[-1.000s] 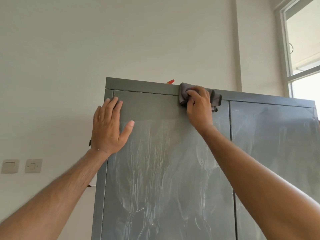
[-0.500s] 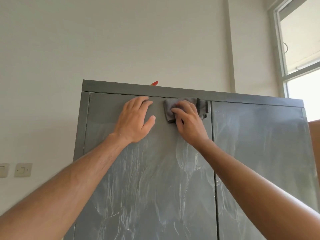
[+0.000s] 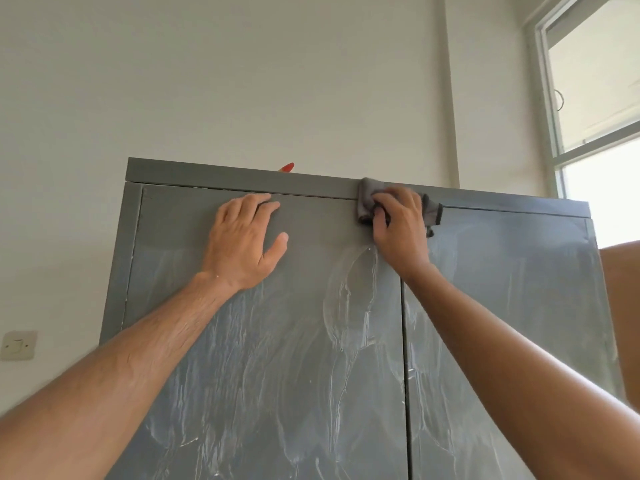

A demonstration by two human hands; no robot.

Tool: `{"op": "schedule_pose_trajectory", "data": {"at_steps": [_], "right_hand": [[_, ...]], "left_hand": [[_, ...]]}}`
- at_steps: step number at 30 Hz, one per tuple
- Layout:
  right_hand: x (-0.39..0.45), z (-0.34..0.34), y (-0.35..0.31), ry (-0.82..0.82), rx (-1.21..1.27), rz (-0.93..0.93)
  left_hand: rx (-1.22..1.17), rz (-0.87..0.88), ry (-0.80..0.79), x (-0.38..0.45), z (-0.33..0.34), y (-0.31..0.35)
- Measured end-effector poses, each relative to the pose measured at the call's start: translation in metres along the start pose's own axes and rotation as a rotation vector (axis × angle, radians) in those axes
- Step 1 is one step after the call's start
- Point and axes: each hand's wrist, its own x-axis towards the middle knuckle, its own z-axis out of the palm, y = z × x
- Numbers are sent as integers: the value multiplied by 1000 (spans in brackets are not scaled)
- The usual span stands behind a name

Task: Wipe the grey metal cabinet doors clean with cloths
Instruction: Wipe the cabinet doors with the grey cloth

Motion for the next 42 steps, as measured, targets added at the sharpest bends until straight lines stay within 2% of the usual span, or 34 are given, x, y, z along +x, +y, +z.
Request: {"op": "schedule_pose_trajectory", "data": {"at_steps": [2, 5, 7, 9, 11, 12, 16, 17, 20, 22, 23, 25, 27, 28, 31, 33, 37, 39, 42], "right_hand": [[10, 7, -8, 21, 31, 81], [-19, 6, -7, -77, 25, -174], [-28, -7, 18, -113, -12, -292], [-10, -14, 34, -59, -41, -124], [12, -9, 32, 16, -17, 63], [13, -4, 25, 27, -2, 79], [-26, -14, 40, -111, -43, -248], [-30, -25, 53, -132, -69, -273], [-3, -38, 72, -75, -129, -51], [13, -30, 61, -23, -94, 74], [12, -25, 53, -14, -75, 80], [-9, -20, 45, -49, -66, -44], [-35, -29, 58, -114, -69, -191], [-35, -37, 68, -123, -85, -198], [-1, -47, 85, -63, -120, 13], [15, -42, 77, -43, -97, 63], [-23, -44, 71, -145, -84, -149], [-30, -58, 90, -164, -101, -151], [1, -60, 102, -67, -80, 2]], "left_hand": [[15, -70, 45, 6, 3, 14], [-13, -124, 59, 18, 5, 37], [-62, -4, -7, 27, 10, 49], [-77, 124, -116, 38, 16, 57], [-55, 156, -182, 47, 24, 62], [-39, 152, -187, 49, 26, 61], [18, 156, -167, 46, 38, 58], [18, 159, -167, 46, 38, 58], [20, 153, -180, 47, 37, 60], [25, 153, -181, 46, 37, 61], [26, 154, -179, 46, 37, 61], [26, 147, -171, 46, 39, 62], [16, 140, -170, 46, 38, 62], [13, 138, -171, 47, 38, 62], [41, 111, -174, 48, 35, 68], [53, 46, -182, 49, 35, 80], [11, -87, -141, 56, 35, 114], [-17, -14, -105, 59, 39, 127], [-74, 129, -128, 69, 46, 142]]}}
